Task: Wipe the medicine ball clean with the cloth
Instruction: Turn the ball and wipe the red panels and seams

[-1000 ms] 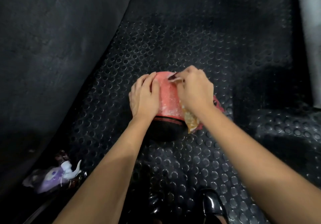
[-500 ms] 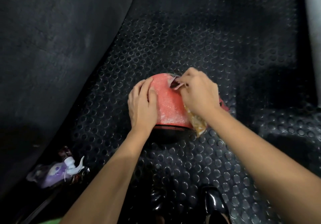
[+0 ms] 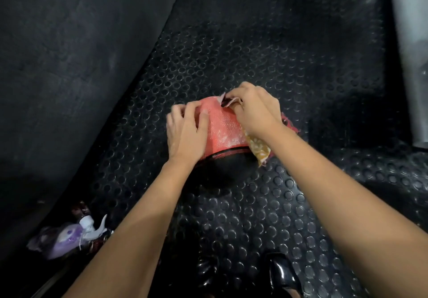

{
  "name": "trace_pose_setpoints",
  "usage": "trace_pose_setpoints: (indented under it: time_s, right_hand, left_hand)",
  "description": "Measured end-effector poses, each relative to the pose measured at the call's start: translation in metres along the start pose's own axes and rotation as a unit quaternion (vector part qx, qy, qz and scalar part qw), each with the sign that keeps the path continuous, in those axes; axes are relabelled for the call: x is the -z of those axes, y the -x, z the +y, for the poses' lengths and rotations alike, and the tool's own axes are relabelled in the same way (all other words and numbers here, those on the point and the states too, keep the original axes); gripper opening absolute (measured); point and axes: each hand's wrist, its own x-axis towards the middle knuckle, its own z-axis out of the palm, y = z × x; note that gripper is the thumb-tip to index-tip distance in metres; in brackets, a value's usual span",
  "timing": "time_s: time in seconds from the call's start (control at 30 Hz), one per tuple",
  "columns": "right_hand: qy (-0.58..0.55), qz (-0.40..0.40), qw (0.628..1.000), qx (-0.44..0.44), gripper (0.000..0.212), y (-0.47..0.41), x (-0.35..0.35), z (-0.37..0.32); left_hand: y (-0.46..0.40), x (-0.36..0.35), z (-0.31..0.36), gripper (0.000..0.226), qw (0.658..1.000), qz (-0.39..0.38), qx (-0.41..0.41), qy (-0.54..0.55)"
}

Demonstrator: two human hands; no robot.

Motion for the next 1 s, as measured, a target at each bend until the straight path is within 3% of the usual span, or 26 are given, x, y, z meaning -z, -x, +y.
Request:
trace_pose_setpoints:
  time_s: [0.1, 0.33, 0.5, 0.77, 0.9, 1.0]
  right_hand:
    - [0.014, -0.022, 0.999, 0.02, 0.029, -0.011, 0.004, 0.002]
    - [0.014, 0.001, 0.999, 0.048, 0.032, 0.012, -0.002, 0.005]
    - [-0.031, 0.01, 0.999, -0.001, 0.026, 0.006, 0.0, 0.009]
    - [-0.111, 0.028, 0.993, -0.039, 0.037, 0.025, -0.002, 0.016]
    - [-0.178, -0.012, 0.982, -0.062, 0.025, 0.028, 0.003, 0.015]
    - [-0.191, 0.0, 0.979, -0.07, 0.02, 0.032, 0.001, 0.013]
  left_hand:
    - [-0.005, -0.009, -0.002, 0.045, 0.998, -0.029, -0.053, 0.007]
    - [-0.012, -0.013, -0.003, 0.058, 0.999, -0.002, -0.035, 0.025]
    - [-0.004, -0.014, 0.002, 0.049, 0.999, 0.001, -0.032, 0.026]
    - [0.0, -0.019, 0.008, 0.041, 1.0, 0.025, -0.002, 0.013]
    - [0.001, -0.018, 0.007, 0.037, 0.999, 0.038, 0.003, 0.02]
    - [0.004, -0.017, 0.005, 0.044, 0.999, 0.042, 0.004, 0.029]
